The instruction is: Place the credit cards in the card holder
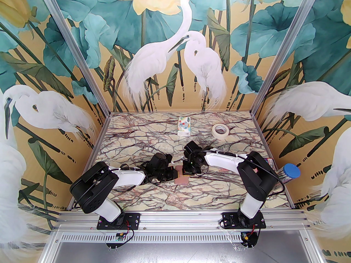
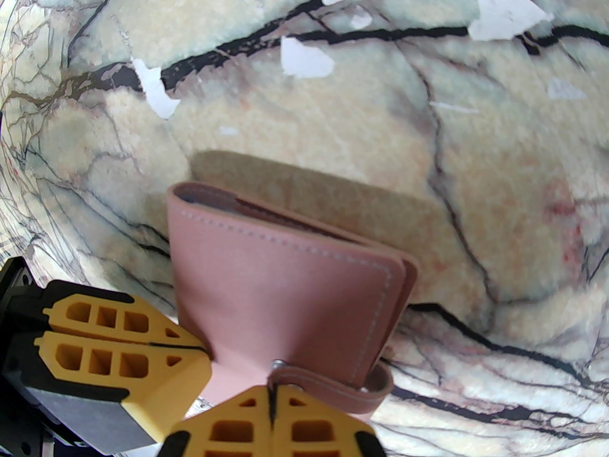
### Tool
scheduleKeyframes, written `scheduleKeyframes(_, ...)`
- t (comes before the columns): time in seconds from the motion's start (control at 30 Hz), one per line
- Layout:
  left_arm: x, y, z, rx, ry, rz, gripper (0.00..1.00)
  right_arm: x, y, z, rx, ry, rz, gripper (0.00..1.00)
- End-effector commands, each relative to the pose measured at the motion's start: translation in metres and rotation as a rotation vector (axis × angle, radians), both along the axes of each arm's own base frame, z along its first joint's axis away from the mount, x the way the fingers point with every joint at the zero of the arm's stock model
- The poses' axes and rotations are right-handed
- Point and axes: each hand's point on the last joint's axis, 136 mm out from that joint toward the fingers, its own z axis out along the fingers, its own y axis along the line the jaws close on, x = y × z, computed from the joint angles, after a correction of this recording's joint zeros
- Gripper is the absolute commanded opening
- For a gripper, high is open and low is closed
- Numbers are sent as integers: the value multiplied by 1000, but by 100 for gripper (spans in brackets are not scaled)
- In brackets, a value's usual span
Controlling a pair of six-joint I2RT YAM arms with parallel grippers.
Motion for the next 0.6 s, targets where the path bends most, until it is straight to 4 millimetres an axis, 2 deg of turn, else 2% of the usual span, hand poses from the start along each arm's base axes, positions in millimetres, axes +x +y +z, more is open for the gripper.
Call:
scheduleKeyframes(0.0, -2, 7, -11, 49, -6, 4, 8, 3, 2, -5, -8, -11, 9, 0)
scheduleKeyframes(0.57, -2, 7, -13, 49, 0, 3, 8, 8, 11, 4, 26, -46, 15, 0)
